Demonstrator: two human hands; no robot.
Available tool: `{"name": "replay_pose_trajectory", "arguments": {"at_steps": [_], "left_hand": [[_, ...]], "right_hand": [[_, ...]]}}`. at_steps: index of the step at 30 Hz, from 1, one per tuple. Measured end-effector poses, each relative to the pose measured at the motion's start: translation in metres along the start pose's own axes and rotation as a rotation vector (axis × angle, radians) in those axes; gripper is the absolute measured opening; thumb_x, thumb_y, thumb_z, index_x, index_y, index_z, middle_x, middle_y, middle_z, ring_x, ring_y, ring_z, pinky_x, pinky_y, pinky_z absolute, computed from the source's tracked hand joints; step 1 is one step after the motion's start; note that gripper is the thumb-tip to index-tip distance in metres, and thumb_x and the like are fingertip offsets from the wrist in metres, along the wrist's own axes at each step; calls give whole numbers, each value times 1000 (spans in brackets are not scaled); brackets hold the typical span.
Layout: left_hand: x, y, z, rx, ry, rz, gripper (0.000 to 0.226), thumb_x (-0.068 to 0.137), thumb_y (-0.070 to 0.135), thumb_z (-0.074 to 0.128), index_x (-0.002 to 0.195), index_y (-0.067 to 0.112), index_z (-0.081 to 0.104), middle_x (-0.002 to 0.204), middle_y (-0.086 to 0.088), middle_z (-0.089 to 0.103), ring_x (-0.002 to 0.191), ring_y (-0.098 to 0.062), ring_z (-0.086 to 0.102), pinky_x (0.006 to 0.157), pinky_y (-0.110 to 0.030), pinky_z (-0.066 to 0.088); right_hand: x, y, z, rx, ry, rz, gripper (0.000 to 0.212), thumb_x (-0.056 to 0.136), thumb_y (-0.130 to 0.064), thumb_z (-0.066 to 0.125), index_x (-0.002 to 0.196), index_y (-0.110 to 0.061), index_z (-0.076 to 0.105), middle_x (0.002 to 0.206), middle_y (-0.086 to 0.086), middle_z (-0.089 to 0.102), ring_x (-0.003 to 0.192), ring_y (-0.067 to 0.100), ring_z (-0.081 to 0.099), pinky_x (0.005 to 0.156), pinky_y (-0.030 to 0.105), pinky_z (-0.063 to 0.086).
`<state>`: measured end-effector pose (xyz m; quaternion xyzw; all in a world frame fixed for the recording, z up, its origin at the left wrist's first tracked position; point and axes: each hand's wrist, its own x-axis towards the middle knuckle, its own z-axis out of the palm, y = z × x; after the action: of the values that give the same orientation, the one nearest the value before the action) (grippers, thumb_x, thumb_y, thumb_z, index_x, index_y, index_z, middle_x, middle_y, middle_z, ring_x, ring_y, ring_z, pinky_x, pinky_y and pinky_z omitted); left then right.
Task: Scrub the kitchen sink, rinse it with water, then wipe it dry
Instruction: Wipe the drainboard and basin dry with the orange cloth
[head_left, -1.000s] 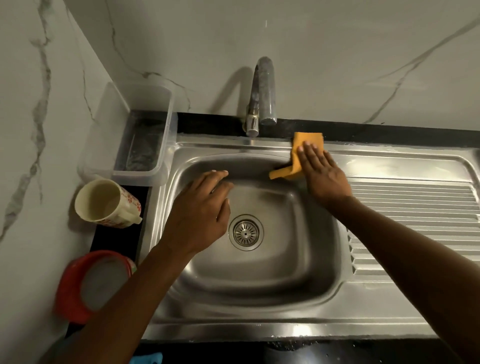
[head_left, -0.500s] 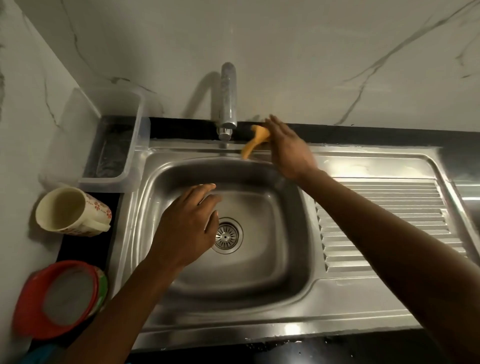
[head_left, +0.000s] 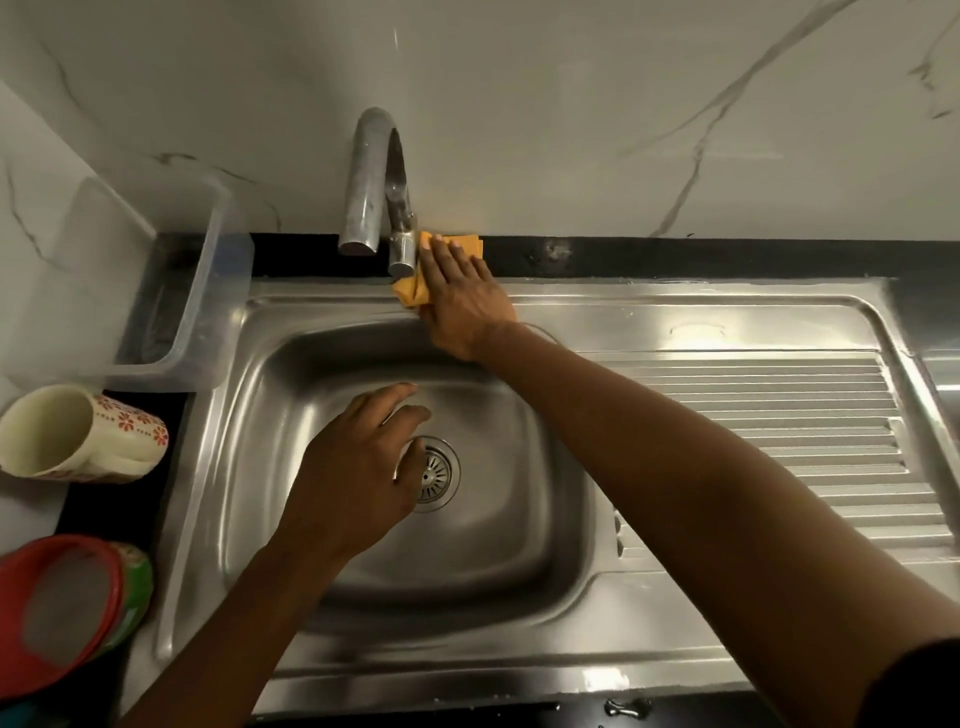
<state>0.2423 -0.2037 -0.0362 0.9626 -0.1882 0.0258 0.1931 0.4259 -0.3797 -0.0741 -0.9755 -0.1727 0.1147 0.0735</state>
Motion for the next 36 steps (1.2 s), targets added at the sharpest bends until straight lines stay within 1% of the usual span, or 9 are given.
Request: {"name": "replay_pose_trajectory", "arguments": {"at_steps": [3, 10, 17, 20, 25, 29, 32, 34, 36], "left_hand": [[5, 11, 1, -8, 8, -15, 30, 93, 27, 62, 119, 20, 73, 143, 1, 62, 124, -20, 62, 87, -34, 57], [15, 32, 8, -6, 8, -33, 28, 93, 27, 63, 118, 21, 73, 142, 2, 63, 125, -20, 61, 88, -35, 57], [33, 64, 24, -30, -1, -9, 29, 94, 28, 60, 118, 20, 74, 143, 3, 62, 128, -18, 59, 95, -36, 55], [40, 78, 29, -24, -8, 3, 26, 94, 22, 68, 119, 19, 74, 142, 2, 63, 128, -18, 60, 95, -35, 55], [49, 98, 39, -14, -18, 36, 27, 95, 22, 70, 121, 19, 74, 141, 1, 64, 128, -18, 60, 98, -33, 53], [56, 113, 52, -12, -49, 65, 29, 98, 24, 65, 126, 16, 72, 142, -3, 64, 130, -21, 60, 102, -36, 52], [63, 133, 60, -32, -56, 67, 28, 97, 21, 69, 124, 16, 73, 140, -4, 65, 127, -22, 62, 100, -37, 53], [66, 143, 63, -27, -49, 75, 27, 97, 21, 69, 123, 16, 73, 139, -3, 65, 125, -22, 62, 100, -35, 52], [70, 154, 65, -28, -43, 79, 28, 99, 25, 61, 123, 17, 74, 139, -1, 65, 125, -20, 61, 99, -33, 51]], "right_hand": [[-5, 27, 0, -21, 46, -32, 72, 109, -53, 26, 168, -18, 0, 175, 9, 1, 162, 27, 0, 131, 48, 6], [-48, 119, -13, -29, 89, 20, 71, 109, -49, 29, 168, -20, 3, 175, 9, 6, 162, 26, 4, 131, 45, 9], [-108, 209, -23, 11, 86, 200, 77, 105, -53, 32, 168, -20, 2, 175, 13, 5, 161, 30, 7, 131, 47, 10], [-142, 252, -28, 69, 84, 316, 85, 97, -62, 22, 168, -18, 4, 175, 13, 6, 161, 32, 8, 130, 52, 14], [-215, 345, -32, 71, 74, 588, 77, 104, -51, 29, 167, -15, 5, 173, 21, 9, 158, 42, 15, 127, 57, 19], [-248, 374, -47, 124, 32, 652, 74, 104, -44, 35, 166, -10, 15, 170, 24, 17, 155, 43, 23, 124, 56, 27], [-260, 360, -60, 130, 179, 615, 62, 97, -44, 29, 137, -4, 54, 138, 30, 58, 120, 48, 59, 96, 52, 51], [-265, 351, -61, 92, 258, 519, 48, 101, -38, 34, 115, -4, 64, 116, 26, 68, 102, 46, 65, 83, 45, 51], [-269, 349, -62, 145, 310, 592, 42, 105, -38, 39, 108, -8, 68, 103, 19, 69, 93, 41, 65, 77, 40, 48]]}}
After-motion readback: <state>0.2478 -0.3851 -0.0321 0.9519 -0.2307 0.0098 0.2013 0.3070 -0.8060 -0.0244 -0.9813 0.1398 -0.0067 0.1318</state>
